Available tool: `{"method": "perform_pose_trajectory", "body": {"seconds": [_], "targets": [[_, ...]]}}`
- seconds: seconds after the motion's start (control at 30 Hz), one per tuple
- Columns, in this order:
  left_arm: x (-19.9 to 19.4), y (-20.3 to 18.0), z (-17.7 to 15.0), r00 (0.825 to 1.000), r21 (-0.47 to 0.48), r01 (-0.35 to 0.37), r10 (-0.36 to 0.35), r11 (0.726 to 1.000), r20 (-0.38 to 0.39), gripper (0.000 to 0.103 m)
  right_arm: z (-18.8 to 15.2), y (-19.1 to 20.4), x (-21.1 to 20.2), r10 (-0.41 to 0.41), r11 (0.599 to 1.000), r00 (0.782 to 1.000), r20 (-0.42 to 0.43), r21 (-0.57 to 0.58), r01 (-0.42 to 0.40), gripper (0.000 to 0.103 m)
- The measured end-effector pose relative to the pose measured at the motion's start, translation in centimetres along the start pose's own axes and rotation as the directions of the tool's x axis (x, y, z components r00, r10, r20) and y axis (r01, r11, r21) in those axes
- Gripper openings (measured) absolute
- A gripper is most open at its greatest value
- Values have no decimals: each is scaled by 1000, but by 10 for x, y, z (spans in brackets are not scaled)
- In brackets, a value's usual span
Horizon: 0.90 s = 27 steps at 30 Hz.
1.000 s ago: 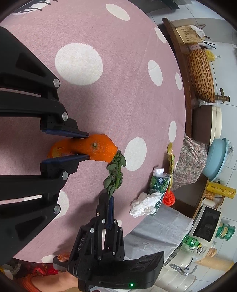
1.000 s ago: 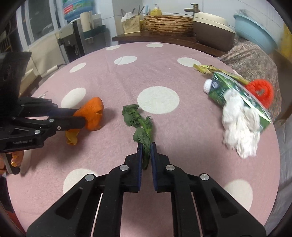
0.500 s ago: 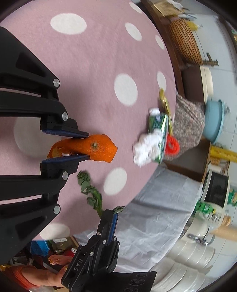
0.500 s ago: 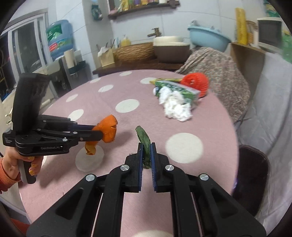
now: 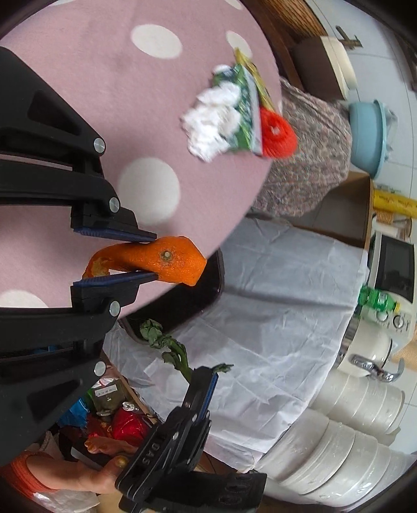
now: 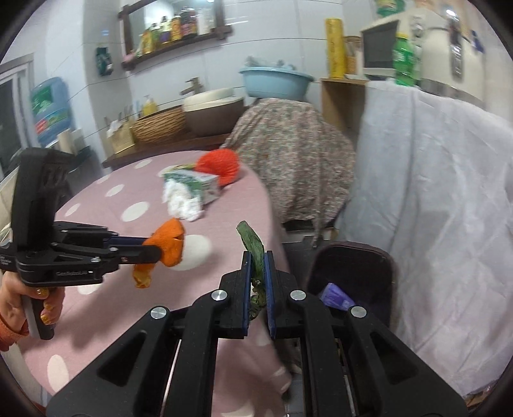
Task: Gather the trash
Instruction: 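Carry the green stem over the bin and open the right tool, then lower the orange peel into the bin and open the left tool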
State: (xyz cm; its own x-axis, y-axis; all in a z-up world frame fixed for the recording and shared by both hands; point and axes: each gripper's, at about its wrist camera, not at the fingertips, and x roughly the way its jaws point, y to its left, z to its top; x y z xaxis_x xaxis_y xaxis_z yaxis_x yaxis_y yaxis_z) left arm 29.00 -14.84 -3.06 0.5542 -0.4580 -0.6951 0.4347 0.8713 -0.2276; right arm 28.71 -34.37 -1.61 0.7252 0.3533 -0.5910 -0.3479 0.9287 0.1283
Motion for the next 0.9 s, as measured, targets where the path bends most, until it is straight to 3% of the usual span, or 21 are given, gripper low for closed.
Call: {"method": "perform_pose_trajectory", "body": {"seconds": [0.33, 0.77, 0.83, 0.87, 0.9], "targets": [[57, -45, 33, 996, 40, 50, -48, 998, -69, 19, -35, -105, 60, -132, 975, 983, -124, 162, 151, 9], [138, -80, 47, 983, 74, 30, -16, 997, -185, 19, -105, -160, 145, -112, 921, 959, -259, 336, 199, 12], [147, -83, 48, 979, 78, 23, -7, 997, -202, 19, -108, -163, 150, -121, 911, 956, -268, 353, 215, 33], [153, -84, 48, 978, 78, 19, -2, 997, -211, 19, -111, -164, 149, -138, 906, 955, -262, 356, 229, 58], [157, -85, 48, 976, 77, 16, 1, 997, -218, 19, -112, -162, 145, -151, 905, 957, -247, 356, 234, 69]]}}
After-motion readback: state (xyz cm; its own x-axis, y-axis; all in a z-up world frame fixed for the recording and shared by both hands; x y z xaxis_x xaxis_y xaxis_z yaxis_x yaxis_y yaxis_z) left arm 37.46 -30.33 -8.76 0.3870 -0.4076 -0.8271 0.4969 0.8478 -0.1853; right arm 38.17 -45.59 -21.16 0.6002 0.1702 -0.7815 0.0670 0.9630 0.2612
